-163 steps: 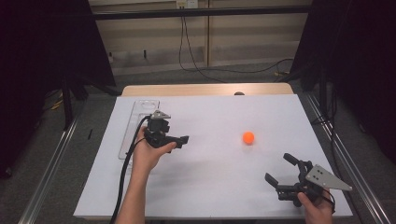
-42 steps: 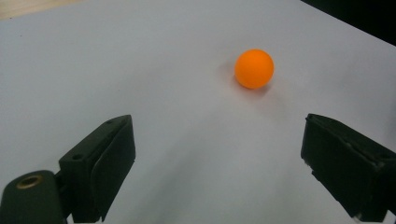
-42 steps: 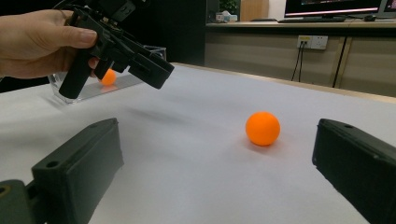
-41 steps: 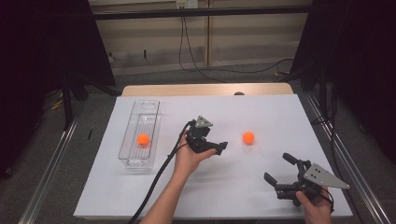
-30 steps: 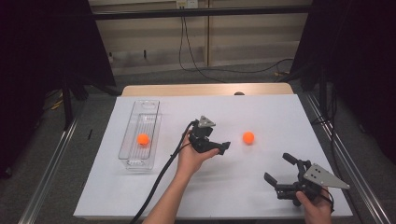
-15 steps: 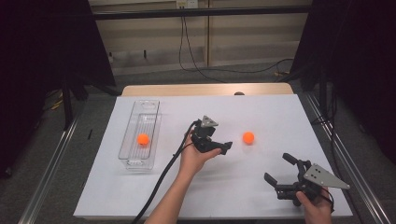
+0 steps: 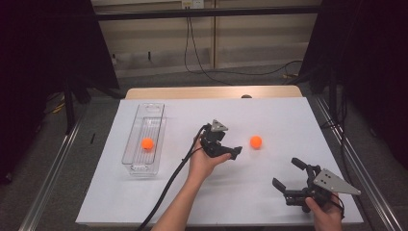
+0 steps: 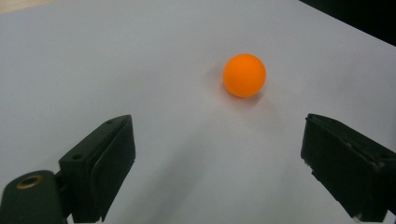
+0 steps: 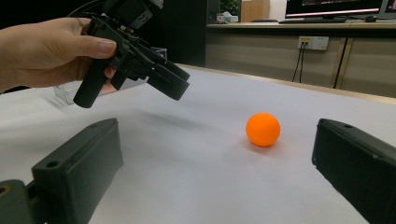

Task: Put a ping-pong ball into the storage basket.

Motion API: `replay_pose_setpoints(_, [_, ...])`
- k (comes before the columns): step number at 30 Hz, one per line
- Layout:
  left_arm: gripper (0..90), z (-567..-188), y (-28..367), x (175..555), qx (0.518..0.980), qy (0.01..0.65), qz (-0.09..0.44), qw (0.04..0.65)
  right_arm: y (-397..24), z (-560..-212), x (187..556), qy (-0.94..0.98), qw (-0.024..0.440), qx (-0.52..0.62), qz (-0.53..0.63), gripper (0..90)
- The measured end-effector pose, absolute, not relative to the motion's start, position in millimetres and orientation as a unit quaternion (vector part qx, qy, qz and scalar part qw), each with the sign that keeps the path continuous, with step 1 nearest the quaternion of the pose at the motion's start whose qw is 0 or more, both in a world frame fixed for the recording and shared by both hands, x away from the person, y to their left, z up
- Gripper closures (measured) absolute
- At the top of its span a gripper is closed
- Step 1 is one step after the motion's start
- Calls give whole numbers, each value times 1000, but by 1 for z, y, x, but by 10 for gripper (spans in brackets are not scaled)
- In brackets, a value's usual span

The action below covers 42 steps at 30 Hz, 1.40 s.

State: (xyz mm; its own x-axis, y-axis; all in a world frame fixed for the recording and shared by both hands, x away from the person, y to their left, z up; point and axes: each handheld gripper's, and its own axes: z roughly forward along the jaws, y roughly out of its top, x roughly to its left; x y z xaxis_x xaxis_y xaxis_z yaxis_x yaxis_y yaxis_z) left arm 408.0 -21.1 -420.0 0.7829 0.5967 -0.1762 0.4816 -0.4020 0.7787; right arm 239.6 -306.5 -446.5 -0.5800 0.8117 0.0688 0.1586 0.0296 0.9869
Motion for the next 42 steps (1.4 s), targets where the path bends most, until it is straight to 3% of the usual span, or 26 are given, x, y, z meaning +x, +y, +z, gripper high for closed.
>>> replay_pose_setpoints(42, [101,-429,-41,412,840,319,69,433,-307,-447,240,663,275,366,592,12])
